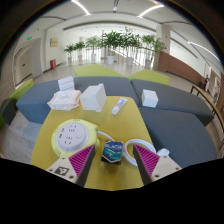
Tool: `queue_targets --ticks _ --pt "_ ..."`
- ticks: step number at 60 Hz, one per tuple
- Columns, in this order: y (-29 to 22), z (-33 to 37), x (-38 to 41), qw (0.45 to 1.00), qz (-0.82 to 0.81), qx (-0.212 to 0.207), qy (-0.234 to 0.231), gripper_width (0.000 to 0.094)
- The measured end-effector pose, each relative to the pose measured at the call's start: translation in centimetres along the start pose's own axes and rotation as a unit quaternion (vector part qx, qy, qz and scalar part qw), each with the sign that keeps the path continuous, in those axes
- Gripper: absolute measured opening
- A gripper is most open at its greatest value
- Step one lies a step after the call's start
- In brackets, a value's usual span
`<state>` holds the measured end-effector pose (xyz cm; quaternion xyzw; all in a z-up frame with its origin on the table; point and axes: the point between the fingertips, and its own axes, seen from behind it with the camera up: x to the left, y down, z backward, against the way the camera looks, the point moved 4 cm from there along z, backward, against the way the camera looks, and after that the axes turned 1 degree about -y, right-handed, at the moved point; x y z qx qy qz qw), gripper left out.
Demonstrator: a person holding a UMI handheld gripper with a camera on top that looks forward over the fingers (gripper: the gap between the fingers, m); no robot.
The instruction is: Unplug charger
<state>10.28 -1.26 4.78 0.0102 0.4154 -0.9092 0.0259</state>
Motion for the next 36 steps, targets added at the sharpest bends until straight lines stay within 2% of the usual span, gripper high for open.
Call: queue_targets --ticks 2,5,9,19,25,26,27,36 --pt "-0.4 0.5 -0.1 1.0 0.003 -0.003 0.001 0.0857" --pt "-0.8 1.6 -0.3 1.0 0.006 -0.004 0.004 0.0823" --pt "-1.1 3.6 -0.6 1.0 0.01 -0.008 0.008 0.0849" --pt "-1.5 10.1 -0.5 0.999 0.013 -0.035 0.015 0.0849" --pt "-0.4 14.2 0.8 0.998 0.022 -0.05 0.011 0.0849" --pt "-0.1 14.7 1.0 0.998 0.02 -0.052 0.011 0.0873" --pt "0.2 15.4 1.2 0.998 0.018 -0.053 0.009 0.085" --pt "2.8 18.8 4.0 0.998 0.016 -0.059 -0.021 0.0848"
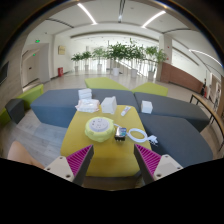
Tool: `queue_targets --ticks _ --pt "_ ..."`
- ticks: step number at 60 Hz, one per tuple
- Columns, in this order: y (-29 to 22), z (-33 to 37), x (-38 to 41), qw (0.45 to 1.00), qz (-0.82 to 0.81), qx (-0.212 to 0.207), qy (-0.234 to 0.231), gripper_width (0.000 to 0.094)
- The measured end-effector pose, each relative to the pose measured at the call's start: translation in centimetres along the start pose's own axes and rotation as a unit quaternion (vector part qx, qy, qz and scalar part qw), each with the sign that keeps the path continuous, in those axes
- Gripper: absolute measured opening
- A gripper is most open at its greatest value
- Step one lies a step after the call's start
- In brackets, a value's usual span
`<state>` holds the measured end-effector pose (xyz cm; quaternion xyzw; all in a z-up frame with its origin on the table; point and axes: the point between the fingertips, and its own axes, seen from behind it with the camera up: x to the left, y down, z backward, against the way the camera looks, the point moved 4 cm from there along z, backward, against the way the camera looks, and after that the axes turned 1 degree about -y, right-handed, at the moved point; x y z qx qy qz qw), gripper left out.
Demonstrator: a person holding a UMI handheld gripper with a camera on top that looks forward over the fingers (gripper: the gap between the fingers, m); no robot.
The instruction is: Unplug charger
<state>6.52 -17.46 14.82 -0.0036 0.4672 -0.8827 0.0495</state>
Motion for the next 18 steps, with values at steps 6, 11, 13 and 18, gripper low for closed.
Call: queue_targets --ticks 6,11,13,18 --pt "0.5 1.2 0.6 1.0 -0.014 -0.006 -0.01 0.0847" --pt "0.9 1.2 -0.1 1.0 -0.008 -0.011 -0.002 0.0848" --pt "1.0 1.2 -0.4 1.0 -0.005 -0.014 0.004 0.085" --pt "0.9 1.0 -0.4 0.999 -0.031 -0.021 -0.005 0.0844"
